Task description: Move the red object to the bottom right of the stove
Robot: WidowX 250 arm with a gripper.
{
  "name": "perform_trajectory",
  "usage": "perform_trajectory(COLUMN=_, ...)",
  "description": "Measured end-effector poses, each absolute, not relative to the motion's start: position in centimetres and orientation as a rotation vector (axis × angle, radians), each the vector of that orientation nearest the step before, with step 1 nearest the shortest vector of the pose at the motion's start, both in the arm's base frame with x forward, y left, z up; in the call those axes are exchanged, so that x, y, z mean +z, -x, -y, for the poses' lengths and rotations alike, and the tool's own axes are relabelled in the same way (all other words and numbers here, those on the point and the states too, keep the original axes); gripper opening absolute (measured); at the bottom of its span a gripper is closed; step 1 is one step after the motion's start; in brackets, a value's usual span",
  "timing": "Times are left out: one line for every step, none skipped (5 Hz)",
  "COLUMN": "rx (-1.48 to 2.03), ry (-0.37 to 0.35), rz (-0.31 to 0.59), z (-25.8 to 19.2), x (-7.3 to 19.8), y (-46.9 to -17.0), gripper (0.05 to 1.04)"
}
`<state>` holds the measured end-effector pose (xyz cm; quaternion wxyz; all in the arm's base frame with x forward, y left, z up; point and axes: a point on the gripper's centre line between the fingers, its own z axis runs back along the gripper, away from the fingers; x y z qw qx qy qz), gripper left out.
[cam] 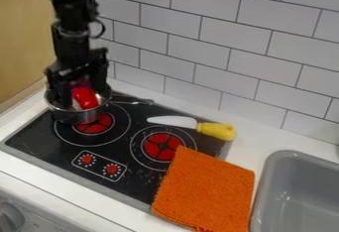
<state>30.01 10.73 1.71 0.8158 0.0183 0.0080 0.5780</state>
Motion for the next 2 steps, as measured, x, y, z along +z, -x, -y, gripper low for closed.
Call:
perform_trajectory(rx=1.229, ry=-0.028, rz=-0.031, z=-10.68, x=1.17, y=-30.36, gripper=0.999)
perform_trajectory(rx=1.241, ry=-0.029, rz=-0.036, z=-11.21, x=0.88, y=-30.37, gripper=0.956)
